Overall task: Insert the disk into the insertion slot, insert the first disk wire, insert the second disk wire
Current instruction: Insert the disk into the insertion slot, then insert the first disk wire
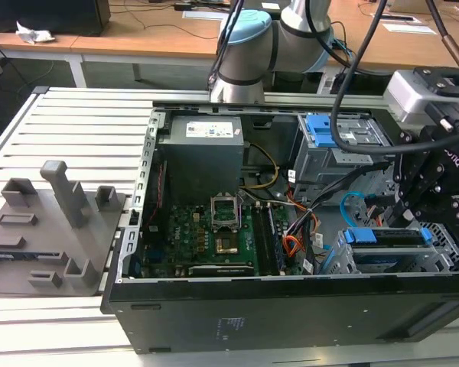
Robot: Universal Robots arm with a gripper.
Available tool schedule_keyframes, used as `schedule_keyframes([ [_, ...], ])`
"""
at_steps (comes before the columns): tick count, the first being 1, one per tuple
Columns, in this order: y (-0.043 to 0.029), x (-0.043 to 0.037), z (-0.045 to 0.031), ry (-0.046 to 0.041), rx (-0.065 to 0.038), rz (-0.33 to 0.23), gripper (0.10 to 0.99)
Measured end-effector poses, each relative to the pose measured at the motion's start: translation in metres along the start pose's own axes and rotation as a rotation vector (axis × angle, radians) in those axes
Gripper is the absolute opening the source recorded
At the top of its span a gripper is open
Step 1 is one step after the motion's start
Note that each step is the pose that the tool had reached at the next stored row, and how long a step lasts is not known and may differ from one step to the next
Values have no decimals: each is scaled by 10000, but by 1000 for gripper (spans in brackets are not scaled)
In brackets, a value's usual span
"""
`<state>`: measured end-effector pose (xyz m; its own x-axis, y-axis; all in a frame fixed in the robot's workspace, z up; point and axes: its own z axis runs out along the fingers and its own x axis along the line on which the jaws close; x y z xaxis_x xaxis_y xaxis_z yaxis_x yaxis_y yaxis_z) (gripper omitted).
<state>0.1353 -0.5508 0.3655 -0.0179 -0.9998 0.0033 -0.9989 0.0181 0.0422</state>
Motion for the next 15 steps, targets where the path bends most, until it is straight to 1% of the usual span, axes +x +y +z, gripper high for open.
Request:
schedule_keyframes([
  [2,-6,0,19,3,0,2,106],
  [11,-9,0,22,1,0,0,106],
  [12,-34,-1,23,-1,0,-1,106],
  [13,-82,-2,19,1,0,0,106],
  [14,-148,-5,17,0,0,1,106],
  [15,-229,-9,13,0,-3,-1,106],
])
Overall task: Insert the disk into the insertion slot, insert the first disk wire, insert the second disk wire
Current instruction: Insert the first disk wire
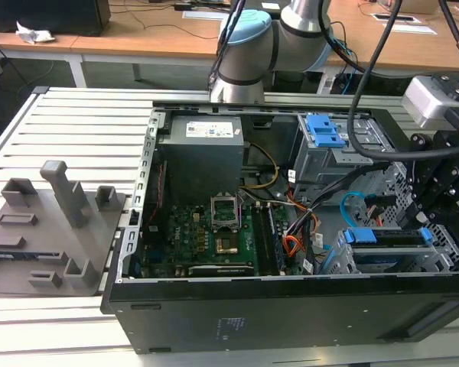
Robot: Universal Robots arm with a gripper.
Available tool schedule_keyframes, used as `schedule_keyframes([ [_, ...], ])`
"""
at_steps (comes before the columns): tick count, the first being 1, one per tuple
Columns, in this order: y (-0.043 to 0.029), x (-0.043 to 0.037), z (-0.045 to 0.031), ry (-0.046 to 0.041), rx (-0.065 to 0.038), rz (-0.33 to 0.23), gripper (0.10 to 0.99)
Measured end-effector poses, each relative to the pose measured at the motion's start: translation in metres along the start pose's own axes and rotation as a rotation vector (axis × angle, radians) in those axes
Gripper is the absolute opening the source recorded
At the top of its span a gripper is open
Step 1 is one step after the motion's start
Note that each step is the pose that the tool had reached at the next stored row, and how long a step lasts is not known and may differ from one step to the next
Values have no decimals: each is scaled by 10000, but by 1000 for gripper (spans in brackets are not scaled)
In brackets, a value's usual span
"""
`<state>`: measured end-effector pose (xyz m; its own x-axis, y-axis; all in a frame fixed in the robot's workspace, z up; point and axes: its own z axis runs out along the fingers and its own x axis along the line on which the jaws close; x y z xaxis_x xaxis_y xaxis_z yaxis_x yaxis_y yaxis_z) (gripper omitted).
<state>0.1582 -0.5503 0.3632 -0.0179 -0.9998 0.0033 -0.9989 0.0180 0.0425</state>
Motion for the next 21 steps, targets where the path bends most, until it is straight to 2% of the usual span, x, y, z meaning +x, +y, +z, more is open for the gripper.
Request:
schedule_keyframes([
  [2,-72,-3,-3,0,-2,1,106],
  [6,-165,-10,-6,1,-2,1,106],
  [8,-170,-31,-5,0,-2,4,106],
  [10,-169,-107,-5,0,-2,3,106],
  [15,-169,-117,-5,1,-1,2,114],
  [18,-169,-118,-5,0,-2,2,294],
  [20,-169,-118,-5,1,-2,2,294],
  [21,-169,-120,-5,0,-2,2,361],
])
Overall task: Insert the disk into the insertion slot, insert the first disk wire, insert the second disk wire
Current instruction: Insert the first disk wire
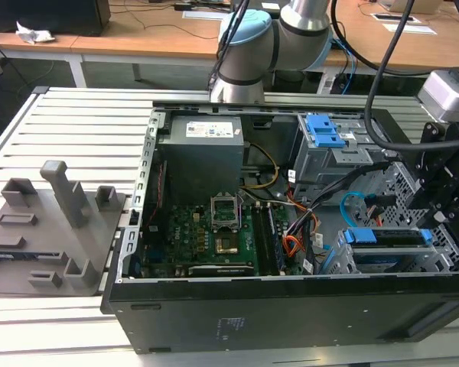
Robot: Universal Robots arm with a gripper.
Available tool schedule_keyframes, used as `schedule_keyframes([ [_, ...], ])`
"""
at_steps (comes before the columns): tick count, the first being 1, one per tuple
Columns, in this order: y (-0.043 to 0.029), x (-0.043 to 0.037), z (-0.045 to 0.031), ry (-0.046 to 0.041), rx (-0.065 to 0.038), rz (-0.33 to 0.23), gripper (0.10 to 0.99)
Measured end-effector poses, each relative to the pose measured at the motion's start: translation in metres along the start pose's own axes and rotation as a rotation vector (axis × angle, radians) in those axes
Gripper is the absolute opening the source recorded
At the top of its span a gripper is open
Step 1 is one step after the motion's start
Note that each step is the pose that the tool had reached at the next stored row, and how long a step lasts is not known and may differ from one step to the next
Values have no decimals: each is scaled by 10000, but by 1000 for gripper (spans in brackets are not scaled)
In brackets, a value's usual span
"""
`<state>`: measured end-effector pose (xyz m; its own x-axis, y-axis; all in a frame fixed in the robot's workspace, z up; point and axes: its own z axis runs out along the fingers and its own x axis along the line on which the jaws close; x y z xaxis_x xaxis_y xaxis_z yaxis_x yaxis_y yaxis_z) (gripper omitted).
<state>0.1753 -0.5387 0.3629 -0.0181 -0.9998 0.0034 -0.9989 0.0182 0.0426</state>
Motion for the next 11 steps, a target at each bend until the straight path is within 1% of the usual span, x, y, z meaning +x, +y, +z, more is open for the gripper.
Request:
schedule_keyframes([
  [2,0,-21,0,1,0,0,361],
  [4,1,-70,1,0,0,-1,361],
  [7,3,-171,2,1,0,0,361],
  [9,5,-276,5,0,0,1,361],
  [10,9,-303,8,0,0,1,361],
  [11,19,-311,10,0,0,1,361],
])
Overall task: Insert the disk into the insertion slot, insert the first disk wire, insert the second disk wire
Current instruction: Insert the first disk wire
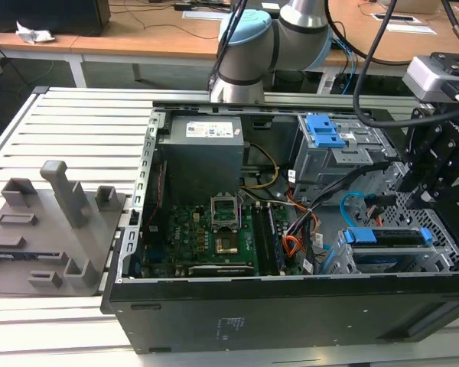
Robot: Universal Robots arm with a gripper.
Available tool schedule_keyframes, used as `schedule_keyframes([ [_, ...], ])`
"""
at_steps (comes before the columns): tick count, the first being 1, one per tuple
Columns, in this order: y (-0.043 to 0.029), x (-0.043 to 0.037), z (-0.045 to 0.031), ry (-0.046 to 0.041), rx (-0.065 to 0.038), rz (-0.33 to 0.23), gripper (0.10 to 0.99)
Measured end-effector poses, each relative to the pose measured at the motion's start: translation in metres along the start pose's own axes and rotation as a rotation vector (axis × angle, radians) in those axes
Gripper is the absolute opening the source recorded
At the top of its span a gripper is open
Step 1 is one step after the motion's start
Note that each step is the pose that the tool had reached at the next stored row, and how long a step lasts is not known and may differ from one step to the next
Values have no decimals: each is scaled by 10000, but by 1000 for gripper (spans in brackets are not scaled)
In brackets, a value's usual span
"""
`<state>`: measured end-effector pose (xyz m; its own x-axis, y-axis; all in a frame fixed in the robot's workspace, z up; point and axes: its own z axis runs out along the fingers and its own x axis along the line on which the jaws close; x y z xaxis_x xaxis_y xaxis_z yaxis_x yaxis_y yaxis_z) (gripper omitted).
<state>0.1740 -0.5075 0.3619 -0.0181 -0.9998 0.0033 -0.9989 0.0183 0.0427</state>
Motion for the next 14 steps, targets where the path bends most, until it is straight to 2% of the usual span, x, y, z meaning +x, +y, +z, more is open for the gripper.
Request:
schedule_keyframes([
  [1,20,-6,3,-1,0,0,361],
  [3,110,-24,15,0,4,0,361],
  [7,171,-46,55,13,5,0,361],
  [10,218,-53,99,83,7,3,361],
  [12,229,-54,119,238,9,8,361],
  [14,230,-53,118,254,9,10,361],
])
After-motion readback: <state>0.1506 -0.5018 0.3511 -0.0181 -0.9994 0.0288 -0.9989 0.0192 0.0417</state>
